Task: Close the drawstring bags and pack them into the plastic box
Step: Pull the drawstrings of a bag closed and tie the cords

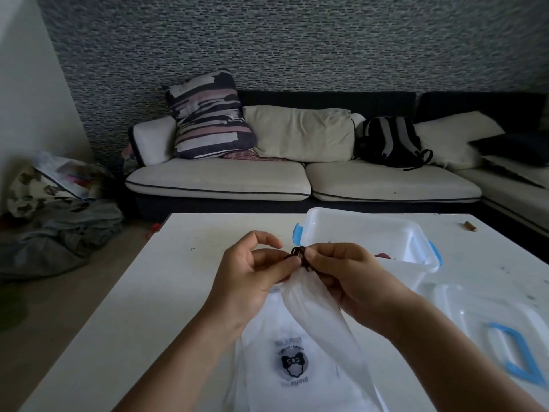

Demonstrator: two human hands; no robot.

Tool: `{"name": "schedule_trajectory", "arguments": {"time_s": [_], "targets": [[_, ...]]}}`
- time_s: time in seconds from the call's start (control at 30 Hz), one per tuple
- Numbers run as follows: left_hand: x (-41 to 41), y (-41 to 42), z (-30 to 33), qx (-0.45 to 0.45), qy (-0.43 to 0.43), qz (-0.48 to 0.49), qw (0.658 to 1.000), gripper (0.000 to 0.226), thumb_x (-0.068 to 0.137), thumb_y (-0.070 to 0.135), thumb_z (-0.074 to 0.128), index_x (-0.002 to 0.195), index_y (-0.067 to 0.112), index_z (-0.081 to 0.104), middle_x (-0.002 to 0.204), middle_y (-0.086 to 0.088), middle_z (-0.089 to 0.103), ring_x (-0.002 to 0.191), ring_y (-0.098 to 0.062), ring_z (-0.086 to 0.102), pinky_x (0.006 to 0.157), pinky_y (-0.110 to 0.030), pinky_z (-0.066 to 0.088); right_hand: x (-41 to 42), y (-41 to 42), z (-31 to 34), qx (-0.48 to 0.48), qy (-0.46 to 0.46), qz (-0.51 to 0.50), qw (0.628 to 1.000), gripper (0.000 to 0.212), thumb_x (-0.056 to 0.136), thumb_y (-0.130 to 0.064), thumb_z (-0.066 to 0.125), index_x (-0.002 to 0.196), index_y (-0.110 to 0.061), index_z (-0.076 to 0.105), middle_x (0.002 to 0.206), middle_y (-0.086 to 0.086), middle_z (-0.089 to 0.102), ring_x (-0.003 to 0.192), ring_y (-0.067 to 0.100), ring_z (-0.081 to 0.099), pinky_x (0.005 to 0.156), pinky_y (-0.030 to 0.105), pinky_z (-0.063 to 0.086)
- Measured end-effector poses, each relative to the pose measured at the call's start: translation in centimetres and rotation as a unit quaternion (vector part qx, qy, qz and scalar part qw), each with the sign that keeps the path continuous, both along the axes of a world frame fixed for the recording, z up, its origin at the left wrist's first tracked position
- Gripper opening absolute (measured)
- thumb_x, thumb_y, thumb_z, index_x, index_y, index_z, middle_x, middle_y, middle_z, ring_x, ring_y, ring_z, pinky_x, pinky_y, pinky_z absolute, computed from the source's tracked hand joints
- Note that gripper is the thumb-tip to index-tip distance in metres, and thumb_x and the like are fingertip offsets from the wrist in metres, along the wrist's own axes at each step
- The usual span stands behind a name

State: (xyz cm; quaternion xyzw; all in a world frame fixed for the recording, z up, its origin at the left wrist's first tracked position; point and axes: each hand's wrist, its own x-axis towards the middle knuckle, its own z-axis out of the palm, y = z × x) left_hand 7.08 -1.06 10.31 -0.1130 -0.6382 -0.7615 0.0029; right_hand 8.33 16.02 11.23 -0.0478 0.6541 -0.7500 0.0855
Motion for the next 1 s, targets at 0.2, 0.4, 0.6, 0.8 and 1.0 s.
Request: {"name": "schedule_trajectory", "arguments": {"time_s": [0.2,0.4,0.6,0.8,1.0], "targets": [[0.2,-0.3,-0.1,-0.145,0.220,0.047,0.964,0.020,0.073,0.004,0.083,0.087,0.016,0.078,0.081,0.004,0.077,0.076,-0.013,0.074,0.071,-0.024,0.059,-0.1,0.5,-0.2,-0.095,-0.071,0.066,0.991,0.030,0.100,-0.013,0.051,0.112,0.010,0.066,0.096,0.021,0.067,0.080,0.023,0.066,0.066,0.026,0.055],[0.5,0.0,-0.2,-0.260,0.322,0.122,0.902,0.021,0.075,0.006,0.085,0.092,0.019,0.081,0.079,0.013,0.076,0.069,0.000,0.071,0.063,-0.019,0.058,-0.4,0.0,-0.5,-0.070,-0.067,0.034,0.995,0.030,0.095,-0.015,0.061,0.109,0.012,0.063,0.082,0.016,0.050,0.069,0.017,0.046,0.065,0.024,0.039],[0.3,0.2,-0.7,-0.275,0.394,0.193,0.856,0.007,0.085,0.005,0.077,0.088,0.011,0.080,0.065,0.005,0.071,0.055,-0.008,0.063,0.055,-0.017,0.050,-0.6,-0.7,0.4,-0.085,-0.043,0.005,0.995,0.016,0.097,-0.009,0.055,0.089,0.001,0.065,0.061,0.000,0.041,0.055,0.009,0.029,0.050,0.018,0.024],[-0.2,0.0,-0.9,-0.151,0.205,0.140,0.957,0.010,0.095,0.008,0.062,0.090,0.014,0.067,0.081,0.007,0.075,0.079,-0.009,0.073,0.076,-0.029,0.060,-0.7,-0.3,0.7,-0.116,-0.035,0.014,0.993,0.032,0.080,-0.011,0.065,0.102,0.011,0.064,0.063,0.001,0.036,0.054,0.008,0.025,0.043,0.015,0.028],[-0.8,-0.6,-1.0,-0.144,0.147,0.103,0.973,0.011,0.101,0.008,0.052,0.095,0.005,0.061,0.081,-0.004,0.074,0.077,-0.014,0.074,0.070,-0.027,0.061,-0.9,1.4,0.7,-0.121,-0.031,-0.003,0.992,0.035,0.078,-0.012,0.066,0.108,0.006,0.070,0.064,0.000,0.037,0.052,0.006,0.033,0.042,0.014,0.032]]}}
